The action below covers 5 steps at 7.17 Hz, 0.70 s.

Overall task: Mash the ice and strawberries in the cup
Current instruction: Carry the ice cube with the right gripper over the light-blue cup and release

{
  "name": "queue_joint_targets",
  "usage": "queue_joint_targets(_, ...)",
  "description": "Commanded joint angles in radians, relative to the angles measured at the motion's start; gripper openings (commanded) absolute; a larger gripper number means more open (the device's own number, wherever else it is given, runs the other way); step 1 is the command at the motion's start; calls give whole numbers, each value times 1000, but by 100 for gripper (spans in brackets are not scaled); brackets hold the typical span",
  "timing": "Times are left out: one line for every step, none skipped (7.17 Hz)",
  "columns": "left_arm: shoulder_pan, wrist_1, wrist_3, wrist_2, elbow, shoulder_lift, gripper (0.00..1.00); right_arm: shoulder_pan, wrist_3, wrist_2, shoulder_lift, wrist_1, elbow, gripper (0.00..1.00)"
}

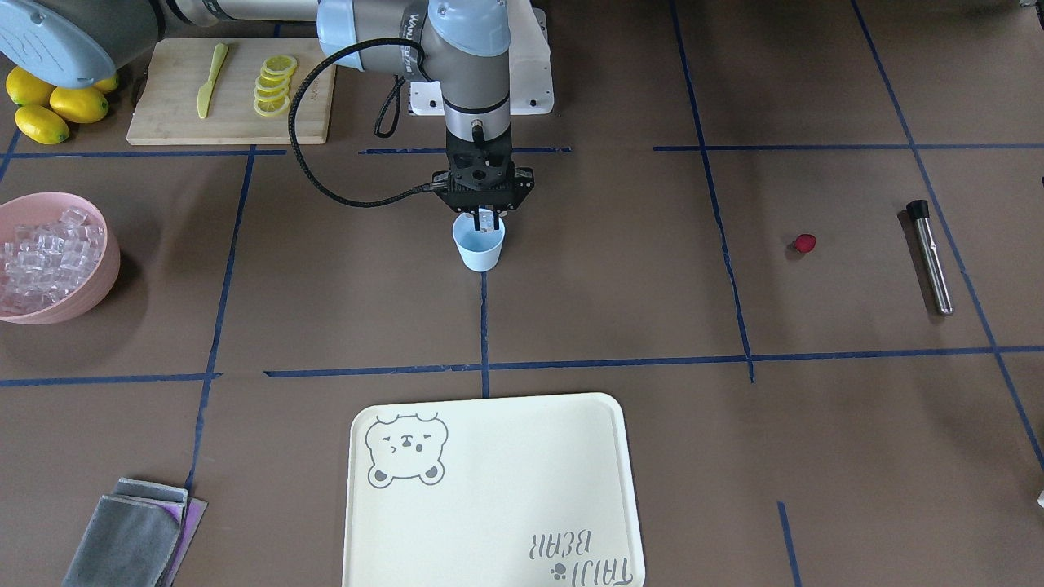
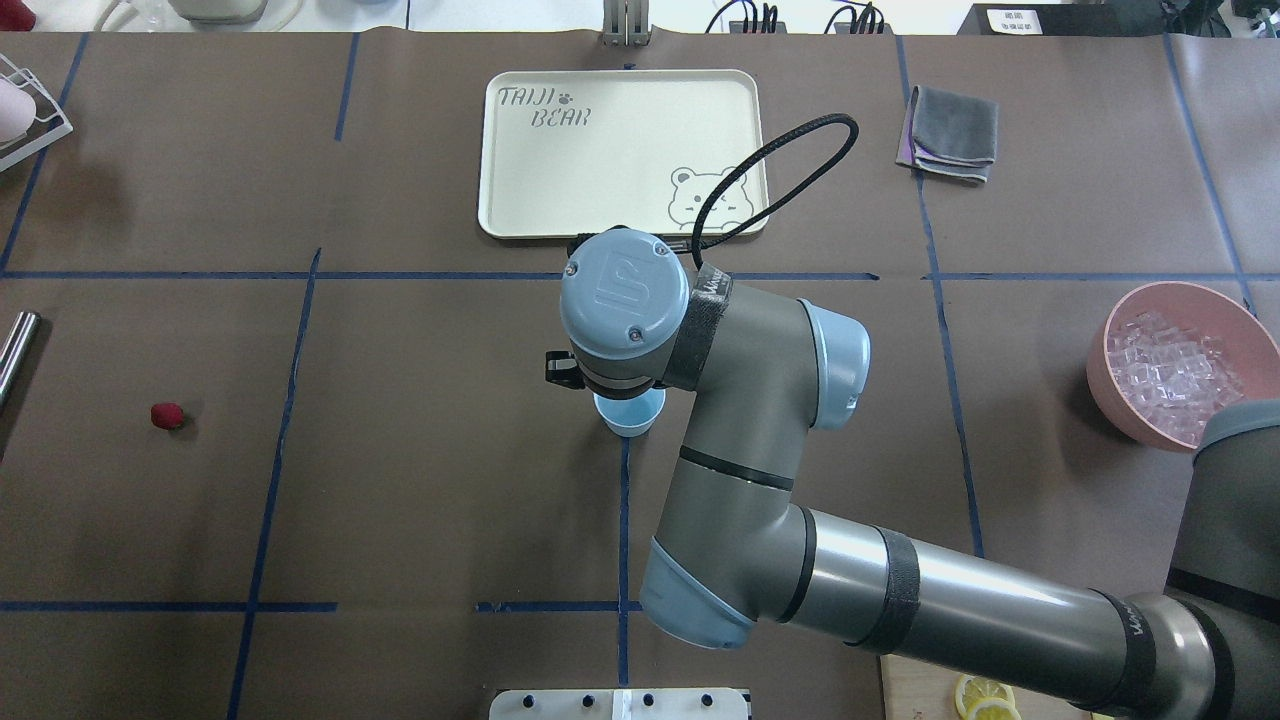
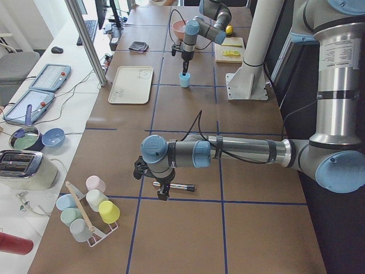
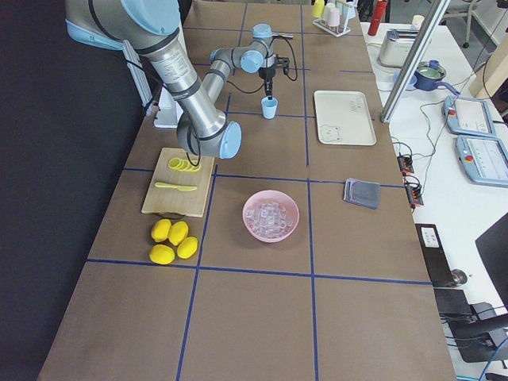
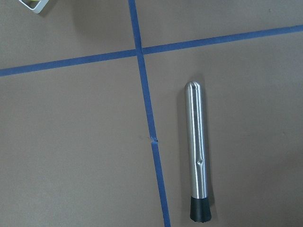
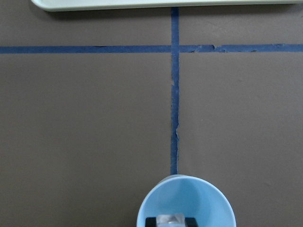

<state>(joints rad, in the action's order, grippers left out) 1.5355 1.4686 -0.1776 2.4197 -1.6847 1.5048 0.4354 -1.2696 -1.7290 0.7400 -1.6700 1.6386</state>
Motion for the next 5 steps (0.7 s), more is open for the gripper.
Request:
queue_joint_targets(0,1,1,-1,-1,0,100,-1,0,2,9,1,3,99)
queue_joint_targets(0,-1,4,-1,0,0,100,-1,0,2,9,1,9,99)
queue_joint_targets(0,-1,6,-2,-1,-2,100,0,0,0,7,6,7,99)
queue_joint_targets(0,-1,4,-2,-3,-2,100,-1,-2,-1,4,10,7,99)
queue_joint_targets(0,-1,4,-1,-4,-2,100,-1,-1,0,1,9,12,99)
